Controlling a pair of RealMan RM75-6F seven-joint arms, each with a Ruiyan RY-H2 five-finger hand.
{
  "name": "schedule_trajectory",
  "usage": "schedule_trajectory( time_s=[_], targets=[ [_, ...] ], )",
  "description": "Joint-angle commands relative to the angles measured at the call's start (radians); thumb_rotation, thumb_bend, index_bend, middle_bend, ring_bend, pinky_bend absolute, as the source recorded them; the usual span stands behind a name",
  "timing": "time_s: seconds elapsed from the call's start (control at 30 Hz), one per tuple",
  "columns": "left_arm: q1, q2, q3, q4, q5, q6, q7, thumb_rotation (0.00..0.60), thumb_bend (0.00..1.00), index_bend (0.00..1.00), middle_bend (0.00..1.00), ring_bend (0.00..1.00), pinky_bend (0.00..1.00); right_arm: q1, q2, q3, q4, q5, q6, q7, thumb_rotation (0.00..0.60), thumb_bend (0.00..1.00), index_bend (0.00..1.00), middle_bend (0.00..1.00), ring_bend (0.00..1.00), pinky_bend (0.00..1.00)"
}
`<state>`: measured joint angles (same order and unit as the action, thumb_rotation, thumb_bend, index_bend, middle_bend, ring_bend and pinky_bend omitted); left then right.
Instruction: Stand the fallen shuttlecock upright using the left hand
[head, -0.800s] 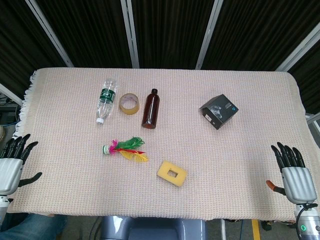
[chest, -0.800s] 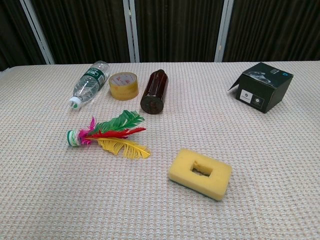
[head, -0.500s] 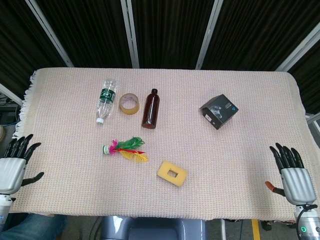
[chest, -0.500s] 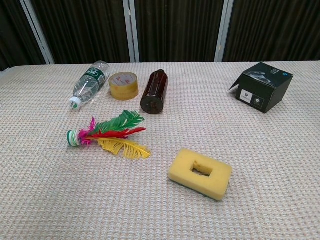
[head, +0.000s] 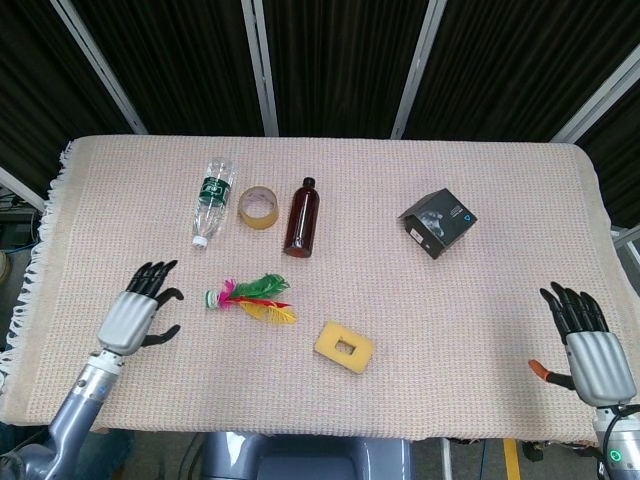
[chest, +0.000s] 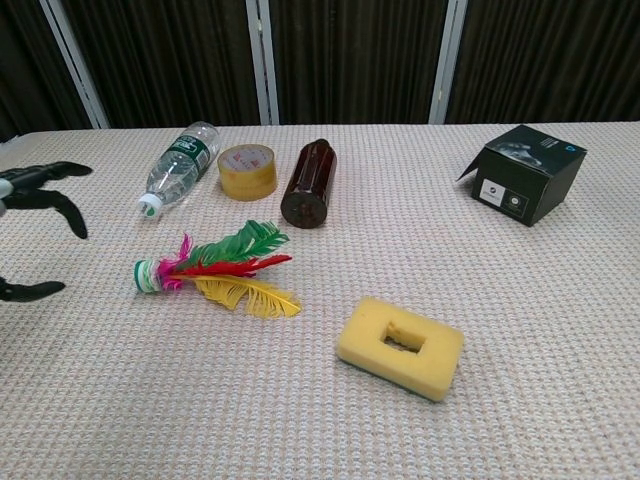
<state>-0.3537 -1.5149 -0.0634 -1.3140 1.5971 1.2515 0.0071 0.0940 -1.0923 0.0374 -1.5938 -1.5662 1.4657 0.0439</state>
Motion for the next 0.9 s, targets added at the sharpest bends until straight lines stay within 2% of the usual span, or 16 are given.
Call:
schedule_trajectory(
  time_s=[0.03, 0.17, 0.43, 0.53, 0.9],
  targets=[
    [-0.067, -0.107, -0.014, 0.084, 0.034, -0.018, -0.015, 0.600, 0.25, 0.42, 0.00, 0.00, 0.00, 0.010, 0.007, -0.001, 0.007, -0.005, -0.012, 0.022, 0.600, 0.09, 0.00, 0.00, 0.00, 0.00],
    [-0.120, -0.178, -0.007, 0.142, 0.049, -0.059, -0.041, 0.600, 0.30, 0.42, 0.00, 0.00, 0.00, 0.011, 0.027, -0.011, 0.016, -0.021, -0.013, 0.092, 0.600, 0.09, 0.00, 0.00, 0.00, 0.00],
    [-0.189, -0.287, -0.017, 0.245, 0.073, -0.053, -0.063, 0.600, 0.34, 0.42, 0.00, 0.00, 0.00, -0.013, 0.058, -0.018, 0.035, -0.033, 0.032, 0.183, 0.600, 0.09, 0.00, 0.00, 0.00, 0.00],
    [-0.214, -0.334, -0.027, 0.295, 0.091, -0.019, -0.042, 0.600, 0.35, 0.42, 0.00, 0.00, 0.00, -0.026, 0.064, -0.025, 0.045, -0.046, 0.055, 0.203, 0.600, 0.09, 0.00, 0.00, 0.00, 0.00],
    [-0.277, -0.427, -0.046, 0.392, 0.037, -0.081, 0.011, 0.600, 0.34, 0.41, 0.00, 0.00, 0.00, -0.046, 0.084, -0.040, 0.066, -0.083, 0.103, 0.269, 0.600, 0.09, 0.00, 0.00, 0.00, 0.00]
  ],
)
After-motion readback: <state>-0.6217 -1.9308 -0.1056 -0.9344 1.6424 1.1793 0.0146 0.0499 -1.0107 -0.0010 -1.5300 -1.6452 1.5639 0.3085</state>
